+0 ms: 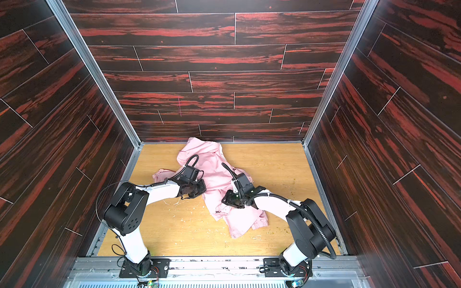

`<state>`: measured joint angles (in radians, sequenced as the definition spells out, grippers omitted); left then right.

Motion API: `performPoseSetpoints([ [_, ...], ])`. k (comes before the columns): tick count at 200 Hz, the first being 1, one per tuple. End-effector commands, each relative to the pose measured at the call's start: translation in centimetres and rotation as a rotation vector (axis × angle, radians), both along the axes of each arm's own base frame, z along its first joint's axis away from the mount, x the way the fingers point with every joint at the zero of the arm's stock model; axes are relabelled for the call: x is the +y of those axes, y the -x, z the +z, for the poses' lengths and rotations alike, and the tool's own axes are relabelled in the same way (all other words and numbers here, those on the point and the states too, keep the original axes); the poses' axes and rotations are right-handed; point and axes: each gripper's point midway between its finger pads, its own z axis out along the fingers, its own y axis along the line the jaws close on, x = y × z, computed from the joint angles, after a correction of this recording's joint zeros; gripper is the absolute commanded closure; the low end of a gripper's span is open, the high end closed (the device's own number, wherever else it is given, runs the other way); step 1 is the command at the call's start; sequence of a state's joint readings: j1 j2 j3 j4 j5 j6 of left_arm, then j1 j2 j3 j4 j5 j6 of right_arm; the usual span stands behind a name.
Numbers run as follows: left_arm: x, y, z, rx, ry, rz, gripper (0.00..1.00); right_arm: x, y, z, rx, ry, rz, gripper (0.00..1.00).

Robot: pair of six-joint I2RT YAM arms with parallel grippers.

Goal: Zip up the jacket

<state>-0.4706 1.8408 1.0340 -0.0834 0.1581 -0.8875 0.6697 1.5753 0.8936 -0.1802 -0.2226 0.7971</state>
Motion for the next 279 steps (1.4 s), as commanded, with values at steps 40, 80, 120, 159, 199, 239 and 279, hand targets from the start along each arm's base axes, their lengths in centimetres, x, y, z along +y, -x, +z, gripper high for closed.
performPoseSetpoints([
  [40,4.9,-2.8,4.5,-0.088,-0.112,0.06,1.0,2.6,0.5,4.4,-0.01,-0.132,0.098,1.0],
  [80,10.6,-3.7,6.9,-0.113,-0.179,0.13,1.0,2.2,2.9,6.8,0.031,-0.223,0.174,1.0],
  [120,13.5,-3.8,7.8,-0.102,-0.24,0.125,1.0,2.2,2.0,4.4,0.094,-0.209,0.183,1.0],
  [159,16.1,-3.8,6.8,-0.041,-0.305,0.147,1.0,4.4,-2.0,1.0,0.122,-0.148,0.166,0.94],
  [199,20.2,-4.4,8.3,-0.029,-0.432,0.228,0.44,5.9,-4.5,1.0,0.093,-0.149,0.153,0.59],
  [239,20.5,-3.0,10.5,-0.03,-0.445,0.214,0.26,5.5,-4.1,2.4,0.038,-0.155,0.168,0.49],
  [279,16.2,0.9,11.5,-0.089,-0.249,0.181,0.26,5.2,-1.8,1.8,-0.02,-0.15,0.243,0.5],
])
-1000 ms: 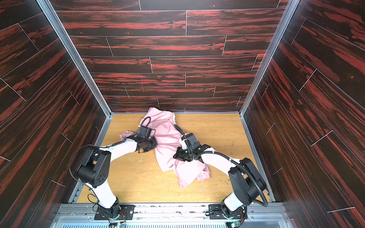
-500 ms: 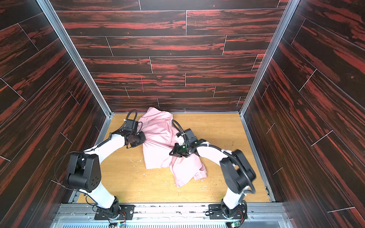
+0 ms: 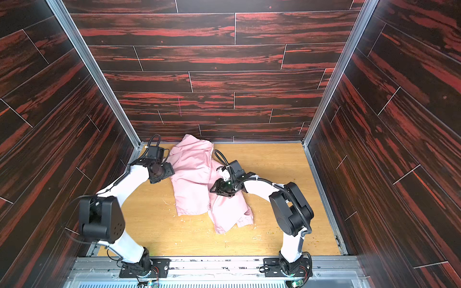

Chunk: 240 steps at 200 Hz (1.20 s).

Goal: Zip up the jacket

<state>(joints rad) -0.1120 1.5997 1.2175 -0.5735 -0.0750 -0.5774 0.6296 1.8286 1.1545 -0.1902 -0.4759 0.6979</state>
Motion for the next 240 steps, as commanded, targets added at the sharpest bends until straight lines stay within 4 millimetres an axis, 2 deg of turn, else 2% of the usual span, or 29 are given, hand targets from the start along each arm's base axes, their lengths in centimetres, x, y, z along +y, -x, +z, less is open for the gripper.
performPoseSetpoints([
  [1,-3.2,2.9,1.7,-0.048,0.113,-0.046,0.26,-0.1,1.5,0.8,-0.084,-0.008,0.059,0.5],
  [31,-8.1,6.1,-0.2,-0.051,0.254,-0.098,0.25,-1.2,2.6,0.1,-0.183,0.002,0.07,0.42],
  [45,-10.1,7.2,-1.0,-0.063,0.326,-0.108,0.25,-0.9,2.9,0.6,-0.257,-0.016,0.106,0.38],
  [60,-11.3,8.1,-1.2,-0.088,0.378,-0.108,0.25,0.0,3.1,1.0,-0.337,-0.013,0.169,0.37],
  [75,-11.8,9.2,-1.7,-0.101,0.433,-0.086,0.25,1.0,3.1,1.3,-0.387,-0.019,0.225,0.37],
  [114,-10.9,10.7,-3.5,-0.101,0.454,-0.035,0.22,2.7,1.5,-0.1,-0.402,-0.008,0.277,0.37],
  [155,-9.8,9.9,-6.4,-0.037,0.335,-0.011,0.22,3.8,0.9,-1.5,-0.37,-0.015,0.297,0.37],
  [180,-8.1,9.5,-8.3,0.019,0.244,0.043,0.29,4.4,1.3,-2.3,-0.349,-0.032,0.317,0.38],
  [212,-5.9,8.8,-10.5,0.058,0.227,0.103,0.38,5.3,2.9,-3.6,-0.288,-0.071,0.385,0.38],
  [240,-4.5,8.3,-12.2,0.11,0.203,0.123,0.42,6.2,3.8,-3.8,-0.267,-0.117,0.416,0.38],
])
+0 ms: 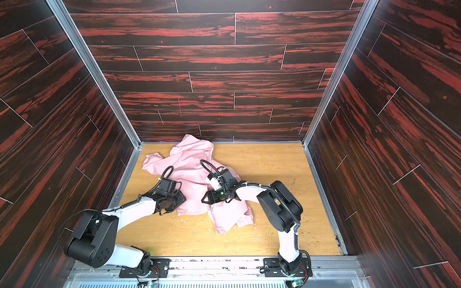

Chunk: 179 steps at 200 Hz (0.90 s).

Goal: Zip up the jacket

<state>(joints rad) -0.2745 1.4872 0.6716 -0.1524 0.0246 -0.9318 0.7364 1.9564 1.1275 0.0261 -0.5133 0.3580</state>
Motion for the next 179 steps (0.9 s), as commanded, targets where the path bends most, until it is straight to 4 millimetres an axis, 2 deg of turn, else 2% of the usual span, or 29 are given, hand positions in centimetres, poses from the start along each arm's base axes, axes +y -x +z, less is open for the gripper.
performPoseSetpoints([
  [1,1.7,0.1,-1.8,0.064,-0.052,0.017,0.42,1.4,1.3,-0.4,0.028,-0.047,0.077,0.38],
  [22,2.5,0.1,-2.5,0.091,-0.071,0.029,0.44,2.3,1.7,0.1,0.029,-0.066,0.106,0.41],
  [52,3.5,-0.5,-2.2,0.094,-0.081,0.049,0.44,3.3,2.5,0.8,0.046,-0.098,0.144,0.48],
  [100,3.9,-1.4,-1.4,0.086,-0.084,0.043,0.44,2.9,3.9,1.9,0.053,-0.129,0.166,0.52],
  [146,3.8,-1.5,-1.1,0.078,-0.079,0.044,0.44,3.1,5.4,1.1,0.085,-0.11,0.202,0.6],
  [179,3.8,-1.4,-0.9,0.074,-0.078,0.043,0.45,3.0,5.9,-0.8,0.101,-0.062,0.191,0.58],
])
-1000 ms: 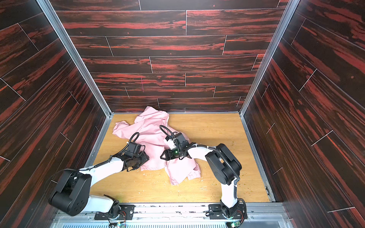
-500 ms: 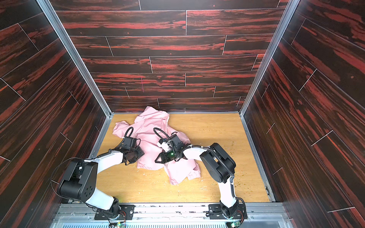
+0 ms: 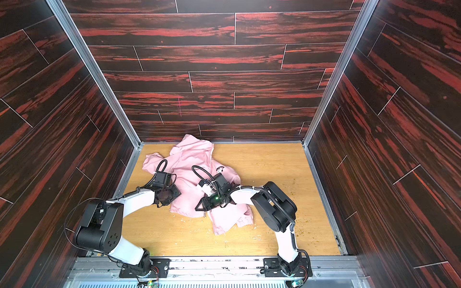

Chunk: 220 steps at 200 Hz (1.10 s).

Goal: Zip up the jacket

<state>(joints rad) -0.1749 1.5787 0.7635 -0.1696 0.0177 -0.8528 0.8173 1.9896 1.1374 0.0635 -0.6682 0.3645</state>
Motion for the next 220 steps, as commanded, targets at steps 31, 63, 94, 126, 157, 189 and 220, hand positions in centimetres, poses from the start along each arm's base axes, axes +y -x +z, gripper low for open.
performPoseSetpoints([
  [31,0.8,1.4,-0.7,0.068,-0.027,0.005,0.44,-0.3,0.4,-2.9,0.021,0.083,-0.024,0.53],
  [63,0.7,1.4,-0.7,0.069,-0.025,0.006,0.44,-0.4,-0.1,-3.9,0.026,0.111,-0.052,0.52],
  [94,0.7,1.4,-0.6,0.068,-0.026,0.004,0.44,-0.5,0.5,-5.1,0.042,0.141,-0.043,0.52],
  [126,0.7,1.3,-0.5,0.065,-0.026,0.003,0.44,-0.8,1.3,-5.3,0.044,0.148,-0.032,0.56],
  [157,0.7,1.1,-0.4,0.064,-0.026,0.003,0.44,-0.8,1.8,-4.8,0.056,0.124,-0.025,0.62],
  [189,0.7,1.0,-0.3,0.063,-0.026,0.002,0.45,-0.6,2.5,-4.1,0.066,0.105,-0.02,0.68],
  [220,0.7,1.1,-0.1,0.058,-0.026,0.0,0.44,-0.7,2.7,-3.5,0.069,0.094,-0.027,0.74],
])
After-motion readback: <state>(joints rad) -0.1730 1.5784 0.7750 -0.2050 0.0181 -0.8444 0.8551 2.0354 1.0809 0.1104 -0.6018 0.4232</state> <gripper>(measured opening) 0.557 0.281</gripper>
